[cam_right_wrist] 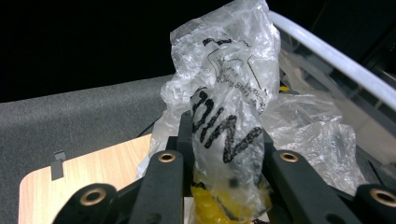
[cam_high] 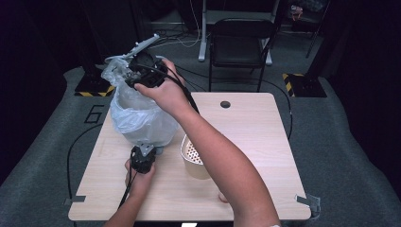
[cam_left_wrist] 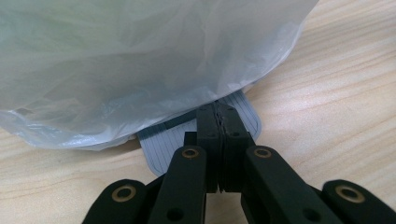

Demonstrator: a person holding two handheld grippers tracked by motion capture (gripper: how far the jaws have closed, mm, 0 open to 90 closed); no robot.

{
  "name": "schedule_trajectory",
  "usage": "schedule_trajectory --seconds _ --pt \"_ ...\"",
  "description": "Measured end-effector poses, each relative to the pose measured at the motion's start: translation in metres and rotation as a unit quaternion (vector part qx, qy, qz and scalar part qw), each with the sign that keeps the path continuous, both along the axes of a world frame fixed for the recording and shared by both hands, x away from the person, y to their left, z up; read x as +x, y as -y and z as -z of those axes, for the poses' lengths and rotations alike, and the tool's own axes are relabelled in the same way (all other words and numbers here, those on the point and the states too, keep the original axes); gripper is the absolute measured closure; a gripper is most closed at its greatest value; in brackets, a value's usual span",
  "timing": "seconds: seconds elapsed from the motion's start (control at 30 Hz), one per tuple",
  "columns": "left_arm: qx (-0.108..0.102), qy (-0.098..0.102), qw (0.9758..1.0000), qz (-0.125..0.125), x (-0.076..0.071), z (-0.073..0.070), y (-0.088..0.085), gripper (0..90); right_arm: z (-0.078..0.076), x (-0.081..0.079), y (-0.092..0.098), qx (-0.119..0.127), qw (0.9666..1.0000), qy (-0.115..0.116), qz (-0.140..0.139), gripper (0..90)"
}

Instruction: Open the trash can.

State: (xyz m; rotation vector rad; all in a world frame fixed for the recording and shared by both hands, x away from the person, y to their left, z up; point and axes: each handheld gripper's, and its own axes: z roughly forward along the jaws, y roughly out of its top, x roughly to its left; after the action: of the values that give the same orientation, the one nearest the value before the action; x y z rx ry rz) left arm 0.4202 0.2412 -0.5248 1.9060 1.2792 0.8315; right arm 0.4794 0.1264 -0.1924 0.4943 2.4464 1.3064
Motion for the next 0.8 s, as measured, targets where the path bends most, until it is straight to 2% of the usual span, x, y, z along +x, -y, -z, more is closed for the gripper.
schedule_trajectory --seconds 0.13,0.2,0.27,0.3,0.33,0.53,0.67,0.77,0.8 --pt "-0.002 -0.001 1.0000 0.000 0.000 0.000 0.000 88.9 0.002 0.002 -0.003 -0.001 1.0000 0.001 -0.006 74.0" --pt "-0.003 -0.001 1.0000 0.001 0.000 0.000 0.000 88.9 0.014 0.008 -0.007 -0.010 0.9999 -0.007 0.003 73.9" --pt "-0.004 -0.002 1.0000 0.001 0.000 0.000 0.000 88.9 0.017 0.009 -0.007 -0.012 0.9999 -0.008 0.004 73.8" --pt "-0.004 -0.002 1.0000 0.001 0.000 0.000 0.000 88.9 0.023 0.012 -0.008 -0.023 0.9996 -0.011 0.010 73.8" --pt "-0.004 -0.002 1.0000 0.001 0.000 0.000 0.000 88.9 0.027 0.014 -0.009 -0.021 0.9997 -0.008 0.011 73.7" --pt "-0.011 -0.006 0.9999 0.000 0.000 0.001 0.001 88.9 0.043 0.024 -0.015 -0.048 0.9984 -0.002 0.028 73.0" --pt "-0.007 -0.002 1.0000 0.000 0.000 0.000 0.001 88.9 0.051 0.027 -0.020 -0.065 0.9973 0.001 0.035 72.1" --pt "-0.005 -0.002 1.0000 0.000 0.000 0.000 0.001 88.9 0.054 0.027 -0.023 -0.068 0.9970 0.000 0.038 71.0" --pt "-0.003 -0.003 1.0000 0.001 0.000 0.000 0.001 88.9 0.056 0.027 -0.025 -0.075 0.9963 0.007 0.040 68.7"
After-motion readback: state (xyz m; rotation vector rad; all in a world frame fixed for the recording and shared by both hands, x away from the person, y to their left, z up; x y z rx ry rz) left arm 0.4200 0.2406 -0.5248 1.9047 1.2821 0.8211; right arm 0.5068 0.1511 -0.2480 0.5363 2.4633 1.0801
